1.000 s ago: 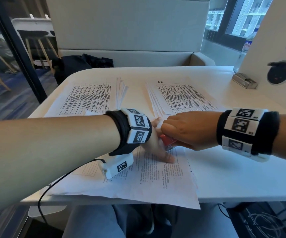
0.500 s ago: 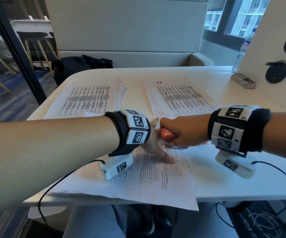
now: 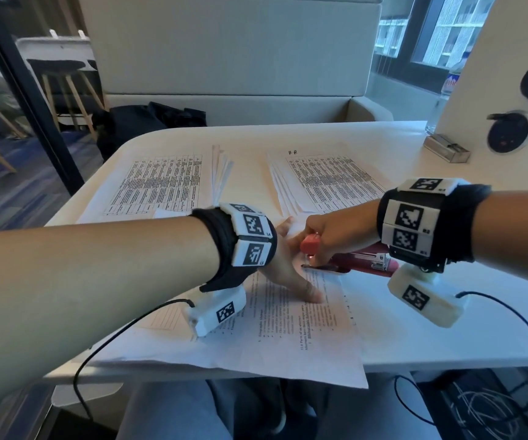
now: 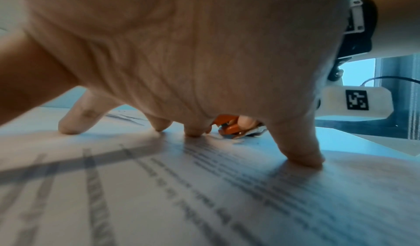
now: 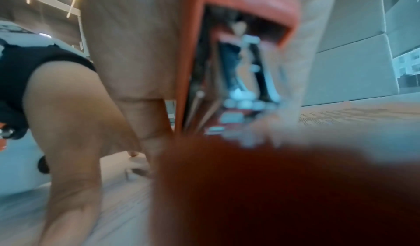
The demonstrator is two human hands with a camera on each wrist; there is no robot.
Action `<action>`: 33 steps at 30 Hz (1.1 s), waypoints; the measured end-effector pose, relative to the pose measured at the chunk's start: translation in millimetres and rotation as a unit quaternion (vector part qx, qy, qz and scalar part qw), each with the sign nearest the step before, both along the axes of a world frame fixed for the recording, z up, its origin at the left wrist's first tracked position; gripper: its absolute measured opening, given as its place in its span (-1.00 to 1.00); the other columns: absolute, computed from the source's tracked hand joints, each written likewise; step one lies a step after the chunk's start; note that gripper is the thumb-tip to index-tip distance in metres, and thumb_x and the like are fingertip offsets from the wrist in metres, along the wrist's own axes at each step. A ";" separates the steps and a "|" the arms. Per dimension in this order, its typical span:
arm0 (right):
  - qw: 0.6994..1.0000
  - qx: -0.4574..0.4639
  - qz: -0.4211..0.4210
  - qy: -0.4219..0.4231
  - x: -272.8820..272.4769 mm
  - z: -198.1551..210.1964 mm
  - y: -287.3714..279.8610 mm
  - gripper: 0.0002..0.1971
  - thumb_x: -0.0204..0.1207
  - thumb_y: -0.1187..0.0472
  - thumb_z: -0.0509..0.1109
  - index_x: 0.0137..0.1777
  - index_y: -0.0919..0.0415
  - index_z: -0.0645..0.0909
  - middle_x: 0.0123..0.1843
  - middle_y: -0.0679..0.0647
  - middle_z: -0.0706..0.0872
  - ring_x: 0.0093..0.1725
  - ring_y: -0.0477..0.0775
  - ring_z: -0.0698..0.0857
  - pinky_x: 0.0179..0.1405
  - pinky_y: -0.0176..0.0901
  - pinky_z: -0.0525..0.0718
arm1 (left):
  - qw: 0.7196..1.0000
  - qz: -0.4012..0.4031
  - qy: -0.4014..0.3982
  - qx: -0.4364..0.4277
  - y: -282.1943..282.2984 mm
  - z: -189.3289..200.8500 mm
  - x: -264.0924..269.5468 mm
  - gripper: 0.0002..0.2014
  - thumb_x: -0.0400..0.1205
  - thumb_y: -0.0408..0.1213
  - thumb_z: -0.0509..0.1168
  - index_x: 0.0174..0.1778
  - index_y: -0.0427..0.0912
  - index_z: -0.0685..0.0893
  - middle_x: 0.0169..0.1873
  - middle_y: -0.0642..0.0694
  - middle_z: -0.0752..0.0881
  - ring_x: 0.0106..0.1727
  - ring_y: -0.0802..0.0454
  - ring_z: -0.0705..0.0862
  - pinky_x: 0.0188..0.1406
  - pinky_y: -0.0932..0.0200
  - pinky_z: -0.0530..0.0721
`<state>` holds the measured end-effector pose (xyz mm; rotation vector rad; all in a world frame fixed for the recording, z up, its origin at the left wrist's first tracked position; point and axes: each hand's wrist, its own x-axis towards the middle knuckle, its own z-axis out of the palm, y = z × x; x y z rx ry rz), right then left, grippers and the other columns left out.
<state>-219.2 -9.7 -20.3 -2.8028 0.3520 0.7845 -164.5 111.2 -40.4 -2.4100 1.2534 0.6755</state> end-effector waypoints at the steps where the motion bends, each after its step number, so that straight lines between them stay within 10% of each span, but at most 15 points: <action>1: 1.000 0.001 0.003 -0.003 -1.3 0.4 0.0 -0.61 0.54 0.03 0.42 0.27 0.11 0.43 0.00 0.12 0.71 -0.27 0.03 0.65 -0.26 -0.19 0.59 | 1.000 -0.002 0.003 -0.001 -0.3 0.8 0.0 0.06 0.34 0.57 0.16 0.59 0.35 -0.34 0.63 -0.14 -0.44 0.66 -0.35 -0.02 0.59 -0.24 0.03; 15: 0.991 -0.071 0.069 -0.091 -16.7 -2.8 -9.9 -0.56 0.52 -0.28 0.32 0.13 0.07 0.52 -0.02 -0.04 0.67 -0.18 -0.09 0.59 -0.31 -0.30 0.46 | 0.999 0.002 0.006 -0.039 4.7 11.6 0.5 0.22 0.28 0.27 0.52 0.69 0.09 -0.14 0.70 -0.09 -0.05 0.63 -0.09 0.21 0.55 0.01 0.25; 26: 0.971 -0.162 0.133 -0.117 -21.4 -6.5 -10.2 -0.41 0.25 -0.39 0.49 0.00 0.10 0.54 -0.08 -0.06 0.61 -0.08 0.01 0.55 -0.12 -0.14 0.48 | 0.983 -0.025 -0.044 -0.177 15.4 13.6 -8.5 -0.55 0.44 -0.01 0.53 0.24 -0.02 0.72 0.16 0.00 0.72 0.18 -0.03 0.65 0.15 0.08 0.62; 33: 0.963 -0.204 0.146 -0.098 -20.2 -3.8 -1.7 -0.35 0.22 -0.41 0.49 0.03 0.14 0.58 -0.09 -0.02 0.71 -0.10 0.04 0.62 -0.05 -0.11 0.60 | 0.979 -0.010 -0.052 -0.198 1.8 13.4 -9.5 -0.74 0.44 -0.05 0.54 -0.11 -0.14 0.80 -0.16 -0.03 0.82 -0.08 -0.01 0.76 -0.06 0.15 0.69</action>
